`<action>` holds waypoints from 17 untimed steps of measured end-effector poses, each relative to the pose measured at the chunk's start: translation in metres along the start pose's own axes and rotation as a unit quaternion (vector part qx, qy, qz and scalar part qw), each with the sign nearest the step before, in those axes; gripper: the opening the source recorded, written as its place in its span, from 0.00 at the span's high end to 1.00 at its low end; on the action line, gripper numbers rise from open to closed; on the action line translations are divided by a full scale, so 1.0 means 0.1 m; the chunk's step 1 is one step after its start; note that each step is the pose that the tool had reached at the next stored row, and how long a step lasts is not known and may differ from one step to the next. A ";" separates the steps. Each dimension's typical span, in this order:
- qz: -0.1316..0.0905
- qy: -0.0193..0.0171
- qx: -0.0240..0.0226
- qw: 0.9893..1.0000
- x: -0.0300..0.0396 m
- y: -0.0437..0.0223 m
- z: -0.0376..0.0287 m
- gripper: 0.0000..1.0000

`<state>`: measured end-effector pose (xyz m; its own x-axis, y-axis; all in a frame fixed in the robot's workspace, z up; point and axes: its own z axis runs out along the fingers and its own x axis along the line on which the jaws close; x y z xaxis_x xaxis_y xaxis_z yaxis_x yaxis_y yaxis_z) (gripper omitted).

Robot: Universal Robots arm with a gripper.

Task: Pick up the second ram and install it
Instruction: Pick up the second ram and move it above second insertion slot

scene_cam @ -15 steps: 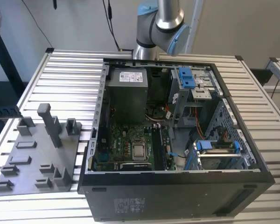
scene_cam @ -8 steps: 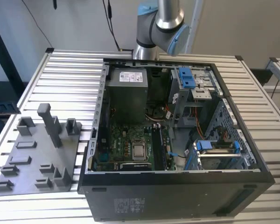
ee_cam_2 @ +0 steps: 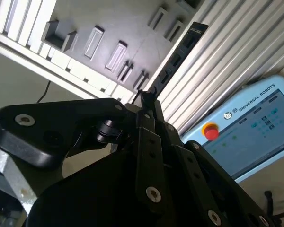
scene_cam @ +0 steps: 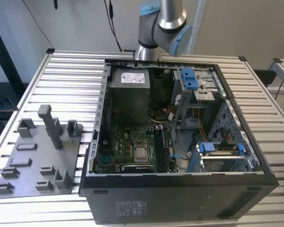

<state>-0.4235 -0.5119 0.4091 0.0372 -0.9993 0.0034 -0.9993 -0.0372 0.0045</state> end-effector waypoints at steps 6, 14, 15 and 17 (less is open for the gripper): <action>0.000 0.000 0.000 1.000 0.000 0.000 -0.089 0.86; 0.000 0.000 0.000 1.000 0.001 0.001 -0.217 0.86; 0.000 0.000 0.000 1.000 0.001 0.001 -0.233 0.86; 0.000 0.000 0.000 1.000 0.001 0.001 -0.261 0.86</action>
<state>-0.4235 -0.5119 0.4353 0.0373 -0.9993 0.0034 -0.9993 -0.0372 0.0045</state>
